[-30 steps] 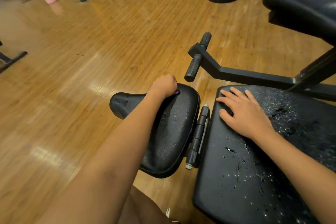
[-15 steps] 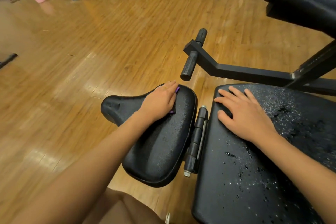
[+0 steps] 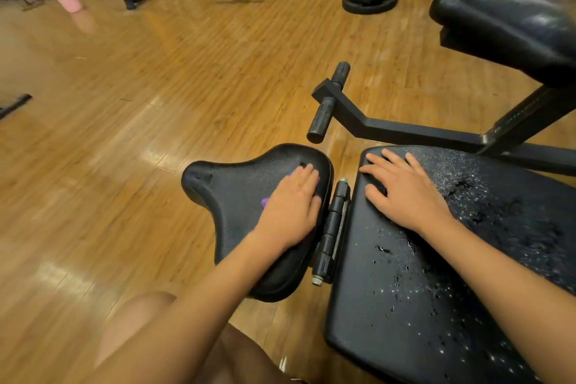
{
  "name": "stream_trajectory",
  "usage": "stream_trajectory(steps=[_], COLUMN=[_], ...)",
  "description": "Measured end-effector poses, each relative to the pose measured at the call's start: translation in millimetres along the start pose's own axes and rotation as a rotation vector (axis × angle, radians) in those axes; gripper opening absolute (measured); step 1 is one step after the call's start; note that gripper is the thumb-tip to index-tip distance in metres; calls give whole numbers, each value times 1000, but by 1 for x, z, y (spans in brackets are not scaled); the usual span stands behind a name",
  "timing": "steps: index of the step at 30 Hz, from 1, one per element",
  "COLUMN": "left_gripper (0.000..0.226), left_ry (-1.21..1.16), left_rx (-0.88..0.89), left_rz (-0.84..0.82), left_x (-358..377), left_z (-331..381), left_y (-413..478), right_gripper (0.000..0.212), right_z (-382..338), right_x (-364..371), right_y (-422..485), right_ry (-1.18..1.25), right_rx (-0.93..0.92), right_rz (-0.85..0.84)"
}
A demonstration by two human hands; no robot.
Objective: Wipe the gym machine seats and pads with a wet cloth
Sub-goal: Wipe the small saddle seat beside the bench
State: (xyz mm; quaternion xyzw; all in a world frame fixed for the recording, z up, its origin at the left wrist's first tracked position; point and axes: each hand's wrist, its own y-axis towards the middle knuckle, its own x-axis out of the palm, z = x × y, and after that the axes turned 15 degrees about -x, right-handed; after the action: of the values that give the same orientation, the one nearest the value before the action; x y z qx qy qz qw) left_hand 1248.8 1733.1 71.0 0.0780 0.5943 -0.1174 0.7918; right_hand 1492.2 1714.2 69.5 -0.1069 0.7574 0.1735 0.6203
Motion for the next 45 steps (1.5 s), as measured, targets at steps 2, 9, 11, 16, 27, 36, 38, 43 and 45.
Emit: stream_trajectory(steps=[2,9,11,16,27,36,38,43,45], left_gripper=[55,36,25,40,53,44,45,43,41], left_ry=[38,116,124,164,16,-1077,-1314,-1668,-1736], left_rx=[-9,31,27,20,-143,-556,-701,-842,-811], left_rz=[76,19,-29,35,281,529,579,643,600], left_x=[10,13,11,18,16,0,-4,5,8], left_z=[-1,19,27,29,-34,-118,-136,-164,-164], left_y=[-26,67,90,76,-53,-66,-59,-48,-41], right_gripper=[45,45,44,44,42,48,53,66,70], right_z=[0,0,1,3,-25,-141,-164,-205,-209], right_x=[0,3,2,2,-13,-3,5,41,49], right_y=[1,1,1,-2,26,99,113,133,133], right_ry=[3,8,22,33,111,218,259,219,128], right_rx=[-6,6,11,1,-1,-311,-342,-352,-350], right_rz=[2,-2,-2,-19,-111,-129,-130,-105,-89])
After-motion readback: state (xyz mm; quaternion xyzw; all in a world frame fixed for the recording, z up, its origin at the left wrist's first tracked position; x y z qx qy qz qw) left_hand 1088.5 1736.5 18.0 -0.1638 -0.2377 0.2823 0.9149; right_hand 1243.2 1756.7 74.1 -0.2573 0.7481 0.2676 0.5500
